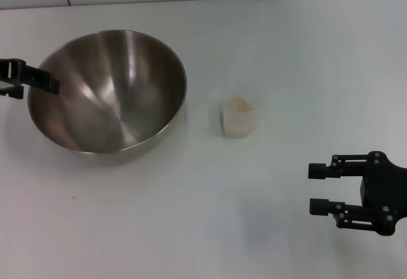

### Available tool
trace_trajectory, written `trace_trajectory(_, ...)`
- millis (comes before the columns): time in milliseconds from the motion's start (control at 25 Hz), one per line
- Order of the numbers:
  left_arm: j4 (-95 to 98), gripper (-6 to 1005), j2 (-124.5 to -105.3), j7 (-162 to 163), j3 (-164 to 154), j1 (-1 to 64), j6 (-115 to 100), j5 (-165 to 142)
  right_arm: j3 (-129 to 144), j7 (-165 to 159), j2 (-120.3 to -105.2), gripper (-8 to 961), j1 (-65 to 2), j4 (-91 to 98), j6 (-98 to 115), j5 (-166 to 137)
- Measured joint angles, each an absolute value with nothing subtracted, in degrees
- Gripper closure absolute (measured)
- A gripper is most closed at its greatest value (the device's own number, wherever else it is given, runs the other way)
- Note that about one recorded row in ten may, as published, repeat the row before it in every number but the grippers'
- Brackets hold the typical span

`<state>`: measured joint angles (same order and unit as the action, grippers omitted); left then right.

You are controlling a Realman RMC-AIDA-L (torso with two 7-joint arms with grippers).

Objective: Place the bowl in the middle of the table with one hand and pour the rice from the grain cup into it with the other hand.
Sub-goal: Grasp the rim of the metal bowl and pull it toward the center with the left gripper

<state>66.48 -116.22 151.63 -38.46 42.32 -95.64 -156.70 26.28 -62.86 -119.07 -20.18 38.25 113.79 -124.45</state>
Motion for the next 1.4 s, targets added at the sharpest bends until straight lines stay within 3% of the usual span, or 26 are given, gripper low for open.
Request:
trace_trajectory(320, 64.02, 204, -117.56, 151.67, -40.09, 42.79, -93.84, -157.77, 25.57, -62.26, -119.02, 401, -19.79, 38.37, 114.27, -124.44)
trace_trajectory(920, 58.90, 235, -117.74, 151.27, -48.71, 42.69, -87.92, -159.89, 25.48, -62.22, -119.00, 401, -19.94, 38.56, 114.36, -123.82)
trace_trajectory(1400, 58.25, 676, -118.10, 151.44, -50.00, 43.63, -87.26, -164.03, 25.39, -62.22, -119.00, 401, -19.98, 38.70, 114.31, -123.52)
